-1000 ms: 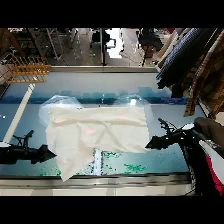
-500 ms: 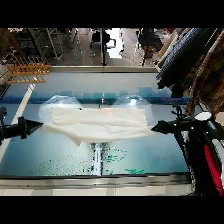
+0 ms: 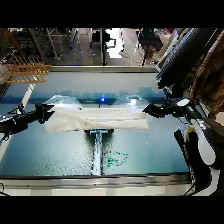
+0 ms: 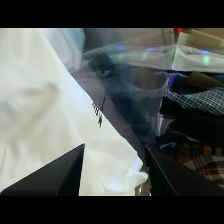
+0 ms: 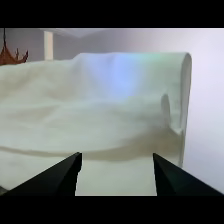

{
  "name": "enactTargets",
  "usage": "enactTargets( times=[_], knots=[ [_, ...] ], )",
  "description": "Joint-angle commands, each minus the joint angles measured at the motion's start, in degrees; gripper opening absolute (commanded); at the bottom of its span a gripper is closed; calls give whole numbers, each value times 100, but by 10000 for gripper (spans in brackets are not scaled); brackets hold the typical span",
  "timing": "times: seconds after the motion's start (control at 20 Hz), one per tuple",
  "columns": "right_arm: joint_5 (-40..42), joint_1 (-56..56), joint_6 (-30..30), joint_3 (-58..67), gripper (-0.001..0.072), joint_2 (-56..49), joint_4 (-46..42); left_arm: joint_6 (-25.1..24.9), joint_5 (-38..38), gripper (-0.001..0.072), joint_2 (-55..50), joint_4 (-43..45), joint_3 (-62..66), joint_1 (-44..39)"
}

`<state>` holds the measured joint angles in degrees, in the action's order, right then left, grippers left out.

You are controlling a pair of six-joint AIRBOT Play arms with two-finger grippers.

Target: Fold the clothes and pants, and hang the long-sleeved shirts on hangers.

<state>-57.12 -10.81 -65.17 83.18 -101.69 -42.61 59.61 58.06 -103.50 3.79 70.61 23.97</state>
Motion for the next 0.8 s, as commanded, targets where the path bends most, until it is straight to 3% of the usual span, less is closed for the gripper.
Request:
enactTargets(
  times=[0.0, 0.1, 0.2, 0.4, 0.5, 0.6, 0.65, 0.7, 0.75],
  knots=[
    [-94, -111, -295, 378, 514, -339, -573, -52, 127, 425, -337, -249, 197, 81],
    [-710, -319, -369, 323, 519, -372, -894, -431, 1029, 424, -186, -236, 197, 367],
    [-1034, -354, -249, 221, 589, -479, -879, -592, 1812, 409, 13, -205, 197, 542],
    [-970, -35, 205, 212, 585, -872, -240, -612, 2120, 399, 306, 590, 197, 461],
    [-890, 212, 271, 332, 542, -1027, -87, -610, 2103, 184, 321, 1294, 197, 240],
    [-1132, 409, 310, 595, 330, -1134, -129, -590, 1921, 105, 321, 2002, 195, -125],
    [-1320, 452, 420, 728, 184, -1128, -262, -450, 1731, 59, 321, 2264, 197, -343],
    [-1639, 452, 420, 920, 59, -1115, -544, -179, 1449, 58, 321, 2483, 197, -549],
    [-1880, 433, 223, 1058, 14, -1049, -984, -17, 1165, 39, 321, 2697, 197, -726]
  ],
)
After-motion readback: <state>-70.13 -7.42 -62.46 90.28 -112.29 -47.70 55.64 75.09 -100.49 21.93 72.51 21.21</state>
